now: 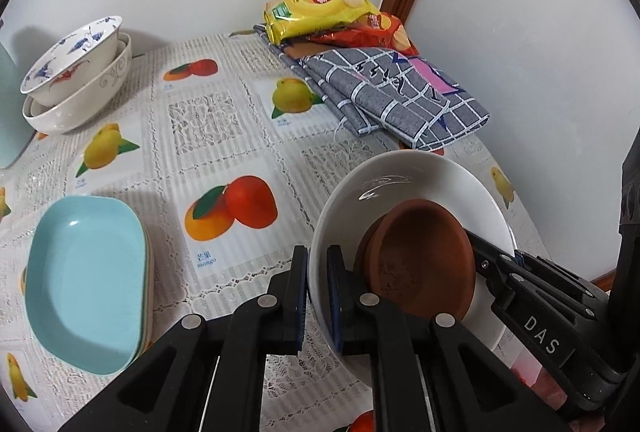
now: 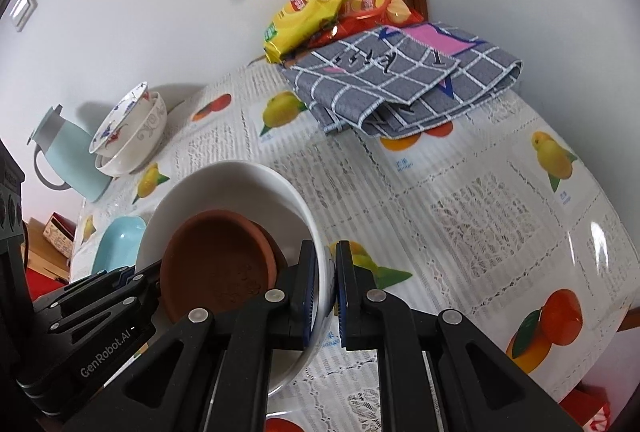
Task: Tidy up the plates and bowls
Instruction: 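Lift the white bowl with the nested brown bowls using both grippers, then carry the white bowl with both grippers over the stacked blue and green plates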
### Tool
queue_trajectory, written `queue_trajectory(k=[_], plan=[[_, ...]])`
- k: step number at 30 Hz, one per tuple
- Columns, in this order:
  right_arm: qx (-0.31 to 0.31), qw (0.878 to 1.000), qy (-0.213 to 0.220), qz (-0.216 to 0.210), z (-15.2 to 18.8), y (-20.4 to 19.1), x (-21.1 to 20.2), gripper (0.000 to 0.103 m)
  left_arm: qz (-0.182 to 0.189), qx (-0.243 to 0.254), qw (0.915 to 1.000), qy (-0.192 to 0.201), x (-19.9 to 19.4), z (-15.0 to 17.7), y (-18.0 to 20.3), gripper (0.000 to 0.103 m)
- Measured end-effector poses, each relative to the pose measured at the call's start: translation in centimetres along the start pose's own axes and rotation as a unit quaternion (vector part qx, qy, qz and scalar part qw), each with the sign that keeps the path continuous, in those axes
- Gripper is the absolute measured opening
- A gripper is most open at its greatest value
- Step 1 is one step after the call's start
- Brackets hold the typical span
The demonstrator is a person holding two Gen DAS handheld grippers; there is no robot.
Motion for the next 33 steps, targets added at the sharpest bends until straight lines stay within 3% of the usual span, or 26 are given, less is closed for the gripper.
queue_trajectory(k=[33], plan=[[-0.011,1.0,0.018,-0.017,-1.1,-4.0,-2.5,0.01,-0.003,-0.019,0.9995,0.024,-4.1,-0.9,-2.7,0.01]])
Point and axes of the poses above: each gripper's, at about its wrist camera, not at the fingertips, and x roughly the way its jaws point, y to its right, z to its underside, the point moved 4 cm from there along x, roughly the way its jaws point, and after that the axes turned 2 degrees about z, right-handed, at the moved point
